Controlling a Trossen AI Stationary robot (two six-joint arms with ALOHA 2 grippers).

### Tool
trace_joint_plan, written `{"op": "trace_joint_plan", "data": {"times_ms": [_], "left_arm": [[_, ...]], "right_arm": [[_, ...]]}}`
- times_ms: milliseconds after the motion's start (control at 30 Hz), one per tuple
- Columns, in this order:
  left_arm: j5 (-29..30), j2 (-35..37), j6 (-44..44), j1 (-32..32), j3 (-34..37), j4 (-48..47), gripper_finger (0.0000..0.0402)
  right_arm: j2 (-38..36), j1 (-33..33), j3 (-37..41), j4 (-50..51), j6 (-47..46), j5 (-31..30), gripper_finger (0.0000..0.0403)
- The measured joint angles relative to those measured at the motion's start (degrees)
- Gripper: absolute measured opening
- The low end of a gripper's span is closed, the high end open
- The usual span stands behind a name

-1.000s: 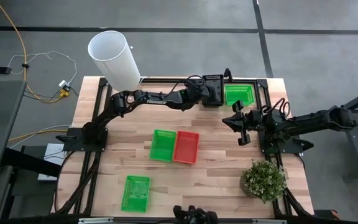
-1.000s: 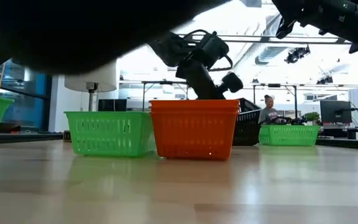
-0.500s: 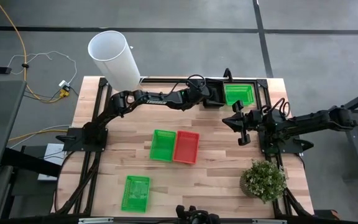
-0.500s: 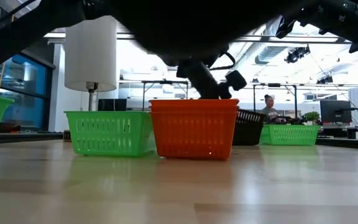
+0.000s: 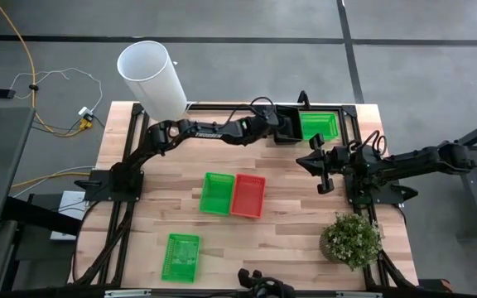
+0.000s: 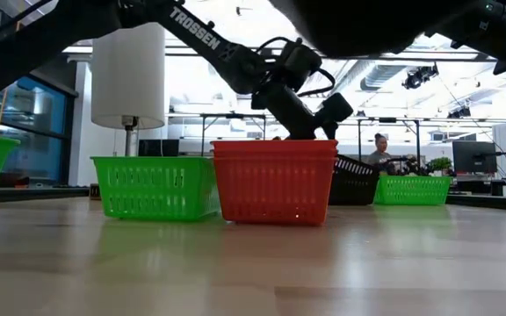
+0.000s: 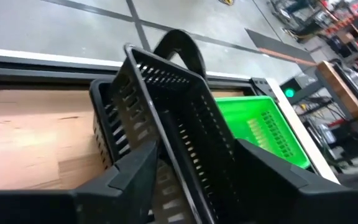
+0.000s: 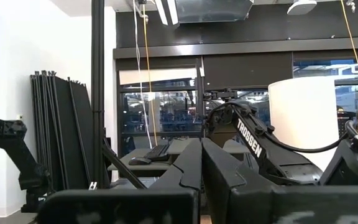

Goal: Stack baskets by color
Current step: Stack the bottom black bin on top of the top black bins, then stack the top green bin on top of the middle green bin

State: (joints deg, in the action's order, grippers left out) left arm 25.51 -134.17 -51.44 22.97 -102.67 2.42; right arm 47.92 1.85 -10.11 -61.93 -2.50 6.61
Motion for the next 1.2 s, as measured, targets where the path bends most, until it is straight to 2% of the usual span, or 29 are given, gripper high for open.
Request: {"op": "trace_joint_plan", "data": {"times_ms": [367, 433, 533, 600, 833, 933, 1067, 1200], "left_arm": [[-7.5, 1.9, 3.5, 1.9, 0.1, -2.3, 0.0211], [-4.6, 3.7, 4.9, 1.9, 0.1, -6.5, 0.0211], [4.1, 7.5, 8.2, 1.7, 0.0, -17.3, 0.0207], [7.5, 9.1, 10.9, 1.8, 0.0, -21.7, 0.0205], [4.3, 17.6, 27.7, 0.2, 0.4, -24.6, 0.0205], [4.2, 23.6, 35.4, -1.8, 4.4, -25.6, 0.0205], [4.3, 34.4, 40.4, -5.0, 14.0, -22.7, 0.0205], [1.9, 46.6, 43.3, -9.6, 29.1, -10.9, 0.0205]], "right_arm": [[0.0, 0.0, 0.0, 0.0, 0.0, 0.0, 0.0], [0.0, 0.0, 0.0, 0.0, 0.0, 0.0, 0.0], [0.0, 0.0, 0.0, 0.0, 0.0, 0.0, 0.0], [0.0, 0.0, 0.0, 0.0, 0.1, 0.0, 0.0], [0.0, 0.0, 0.0, 0.2, 0.0, 0.0, 0.0], [0.0, 0.0, 0.0, 0.4, 0.0, 0.0, 0.0], [0.0, 0.0, 0.0, 0.7, 0.0, 0.0, 0.0], [0.0, 0.0, 0.0, 1.8, 0.1, 0.0, 0.0]]}}
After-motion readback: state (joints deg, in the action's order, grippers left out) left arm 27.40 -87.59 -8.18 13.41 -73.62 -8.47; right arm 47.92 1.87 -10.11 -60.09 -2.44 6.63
